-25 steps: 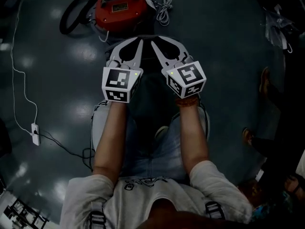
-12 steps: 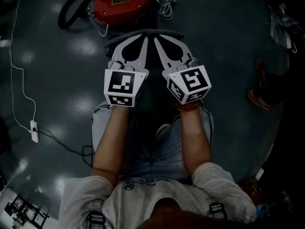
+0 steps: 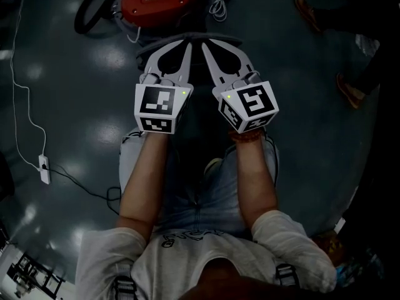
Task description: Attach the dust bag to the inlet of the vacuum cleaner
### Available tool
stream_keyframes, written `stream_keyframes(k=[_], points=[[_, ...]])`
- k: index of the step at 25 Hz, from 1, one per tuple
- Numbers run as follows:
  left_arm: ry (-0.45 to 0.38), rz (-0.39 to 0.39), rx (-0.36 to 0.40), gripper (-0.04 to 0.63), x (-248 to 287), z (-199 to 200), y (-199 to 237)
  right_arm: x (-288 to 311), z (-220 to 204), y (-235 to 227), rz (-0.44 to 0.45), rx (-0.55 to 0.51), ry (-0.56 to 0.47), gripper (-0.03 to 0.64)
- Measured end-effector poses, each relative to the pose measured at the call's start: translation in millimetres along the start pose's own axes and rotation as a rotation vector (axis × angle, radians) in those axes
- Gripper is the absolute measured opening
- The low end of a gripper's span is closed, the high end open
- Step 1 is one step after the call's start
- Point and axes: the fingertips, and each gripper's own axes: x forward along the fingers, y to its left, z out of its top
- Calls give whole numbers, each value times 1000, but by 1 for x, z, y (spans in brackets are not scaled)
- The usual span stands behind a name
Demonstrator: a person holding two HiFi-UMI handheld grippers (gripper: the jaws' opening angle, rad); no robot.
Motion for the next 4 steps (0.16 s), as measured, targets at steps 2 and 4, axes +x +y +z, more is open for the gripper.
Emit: stream_keyframes(k=[2,4], points=[[-3,-4,-5,4,0,0,-1,0,0,1,4,4,-1,12],[-4,-7,-2,3,0,-1,-3,-1,0,1,9,4,-4,12]])
